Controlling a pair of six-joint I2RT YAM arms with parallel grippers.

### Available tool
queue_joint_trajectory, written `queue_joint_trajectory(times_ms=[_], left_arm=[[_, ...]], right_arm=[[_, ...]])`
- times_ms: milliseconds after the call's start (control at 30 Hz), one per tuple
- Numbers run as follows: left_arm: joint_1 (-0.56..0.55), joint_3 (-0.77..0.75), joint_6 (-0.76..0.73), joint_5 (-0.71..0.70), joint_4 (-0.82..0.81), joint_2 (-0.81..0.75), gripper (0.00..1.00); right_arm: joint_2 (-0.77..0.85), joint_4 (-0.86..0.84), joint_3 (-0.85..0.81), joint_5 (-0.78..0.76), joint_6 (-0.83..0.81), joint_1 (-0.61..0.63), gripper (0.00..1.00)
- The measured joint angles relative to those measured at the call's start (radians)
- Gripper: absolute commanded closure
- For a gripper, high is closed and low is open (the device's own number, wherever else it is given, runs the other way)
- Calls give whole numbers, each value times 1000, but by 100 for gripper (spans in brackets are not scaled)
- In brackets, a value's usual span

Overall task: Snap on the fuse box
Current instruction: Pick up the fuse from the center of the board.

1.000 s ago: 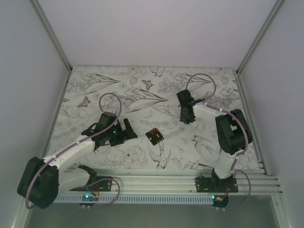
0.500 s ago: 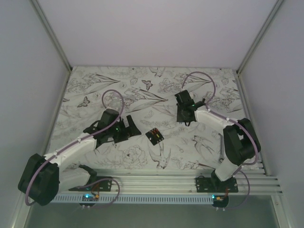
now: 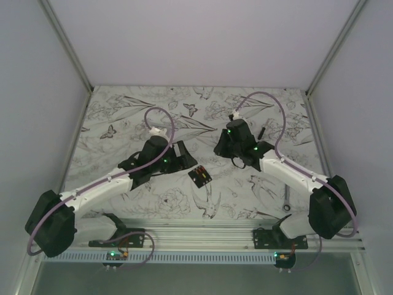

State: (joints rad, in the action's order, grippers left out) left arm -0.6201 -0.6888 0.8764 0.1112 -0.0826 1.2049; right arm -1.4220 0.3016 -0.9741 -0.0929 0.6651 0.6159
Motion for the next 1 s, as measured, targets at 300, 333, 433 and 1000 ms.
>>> queue_joint_trajectory(times_ms=[300,333,433,1000], left_arm=[[-77,-61,6,-103,-108,47,45],[-80,-64,6,-111,-119,60,46],[-91,-66,5,-123,-143,98,52],[-125,-112,5,-144,-188,144,74]], right_arm=[[24,-105,24,62,103,63,73],[24,-111,24,67,110,66,73],[27,-124,24,77,128,73,73],[35,-170,27,112,163,92,73]])
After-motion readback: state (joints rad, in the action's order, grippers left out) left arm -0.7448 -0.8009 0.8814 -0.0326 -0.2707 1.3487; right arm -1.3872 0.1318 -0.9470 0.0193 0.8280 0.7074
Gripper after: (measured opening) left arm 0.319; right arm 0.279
